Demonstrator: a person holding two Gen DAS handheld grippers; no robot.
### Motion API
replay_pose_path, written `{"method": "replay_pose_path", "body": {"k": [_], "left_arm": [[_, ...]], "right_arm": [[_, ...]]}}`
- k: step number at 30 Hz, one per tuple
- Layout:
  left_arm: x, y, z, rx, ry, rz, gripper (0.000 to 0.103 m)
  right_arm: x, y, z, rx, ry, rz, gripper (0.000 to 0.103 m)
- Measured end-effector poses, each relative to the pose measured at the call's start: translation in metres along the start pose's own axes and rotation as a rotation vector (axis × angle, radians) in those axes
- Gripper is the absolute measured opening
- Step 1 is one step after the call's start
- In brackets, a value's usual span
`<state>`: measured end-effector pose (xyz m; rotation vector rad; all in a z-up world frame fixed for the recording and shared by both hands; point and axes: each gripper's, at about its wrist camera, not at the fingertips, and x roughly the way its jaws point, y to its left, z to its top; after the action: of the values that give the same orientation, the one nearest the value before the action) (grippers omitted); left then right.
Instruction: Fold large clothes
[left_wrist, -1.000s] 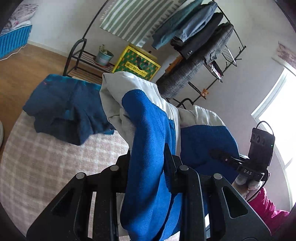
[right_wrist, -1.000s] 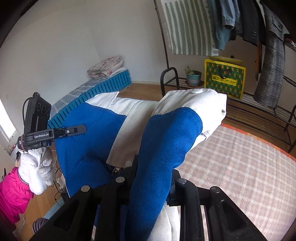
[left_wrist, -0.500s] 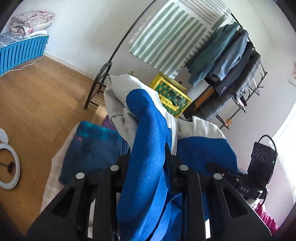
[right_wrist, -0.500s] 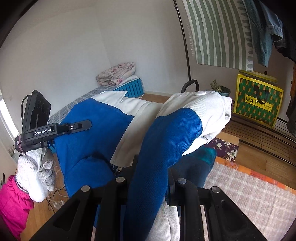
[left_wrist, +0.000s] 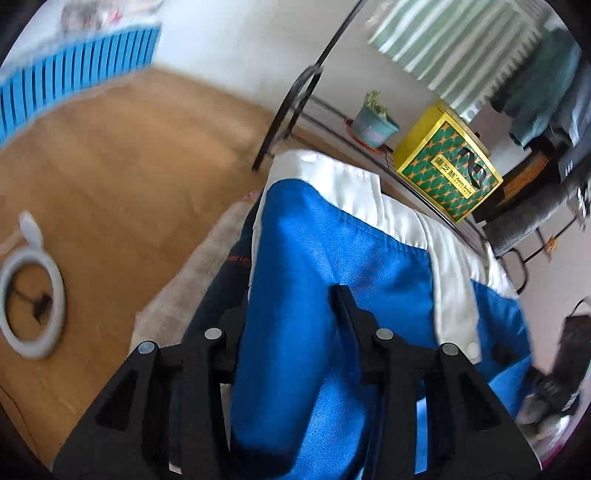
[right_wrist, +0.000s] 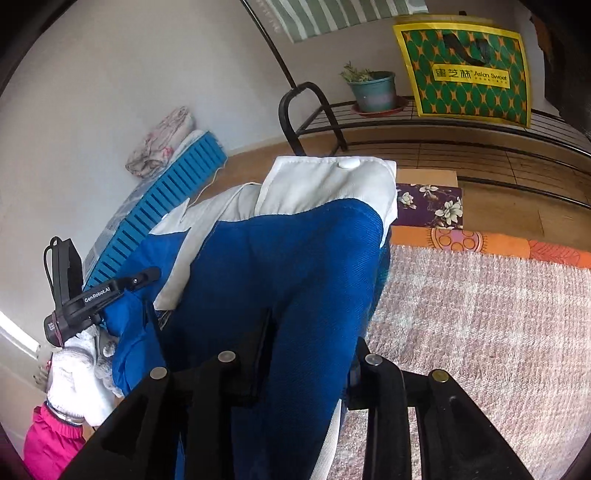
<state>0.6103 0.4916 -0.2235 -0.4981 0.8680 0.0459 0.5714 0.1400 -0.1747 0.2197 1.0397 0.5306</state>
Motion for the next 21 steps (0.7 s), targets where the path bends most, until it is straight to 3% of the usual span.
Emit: {"method": "replay_pose_path", "body": {"k": [5, 10, 14, 21], "left_arm": [[-0.016, 0.002, 0.004, -0.004, -0.004, 0.033, 0.044], [-0.063, -0.006, 0.002, 0.016, -0.060, 0.059, 0.044], [-0.116, -0.015, -0.008, 0.052, -0.110, 0.049, 0.044], [-0.233, -0.070, -0.039, 0.156, -0.185, 0.024, 0.044]], "right_arm": [[-0.009, 0.014, 0.005, -0.050, -0.003, -0.070, 0.041], [-0.038, 0.029, 0.006, -0.091, -0.035, -0.107, 0.042], [-0.073, 0.040, 0.000, -0.106, -0.067, -0.117, 0.042], [-0.164, 0.075, -0.021, -0.156, -0.139, -0.093, 0.042]]}}
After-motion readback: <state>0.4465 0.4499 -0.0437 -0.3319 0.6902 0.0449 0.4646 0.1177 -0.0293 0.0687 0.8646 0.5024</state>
